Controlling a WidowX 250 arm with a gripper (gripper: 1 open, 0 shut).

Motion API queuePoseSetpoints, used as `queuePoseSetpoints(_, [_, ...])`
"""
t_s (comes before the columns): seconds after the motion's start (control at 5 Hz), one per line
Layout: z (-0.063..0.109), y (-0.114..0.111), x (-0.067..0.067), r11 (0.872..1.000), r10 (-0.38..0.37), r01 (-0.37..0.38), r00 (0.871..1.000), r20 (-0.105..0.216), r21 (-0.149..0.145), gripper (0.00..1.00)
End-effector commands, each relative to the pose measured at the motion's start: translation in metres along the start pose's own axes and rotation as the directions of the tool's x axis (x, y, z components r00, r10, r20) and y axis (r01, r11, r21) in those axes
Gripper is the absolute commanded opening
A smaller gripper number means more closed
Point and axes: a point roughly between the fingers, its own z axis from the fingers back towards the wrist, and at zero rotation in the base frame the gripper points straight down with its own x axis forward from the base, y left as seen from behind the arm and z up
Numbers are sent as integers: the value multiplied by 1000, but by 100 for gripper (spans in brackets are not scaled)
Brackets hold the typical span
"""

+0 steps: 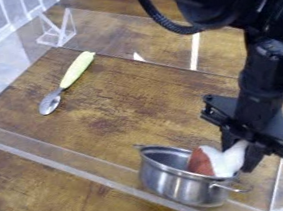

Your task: Remove the mushroom from the silver pot and put it on the table

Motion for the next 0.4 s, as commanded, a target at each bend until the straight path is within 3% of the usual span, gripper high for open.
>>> queuePoseSetpoints(0.0, [25, 7, 16, 999, 45, -45, 995, 89, -5, 0])
queuePoseSetpoints(0.2, [28, 12, 19, 997, 74, -75, 990, 119, 3, 0])
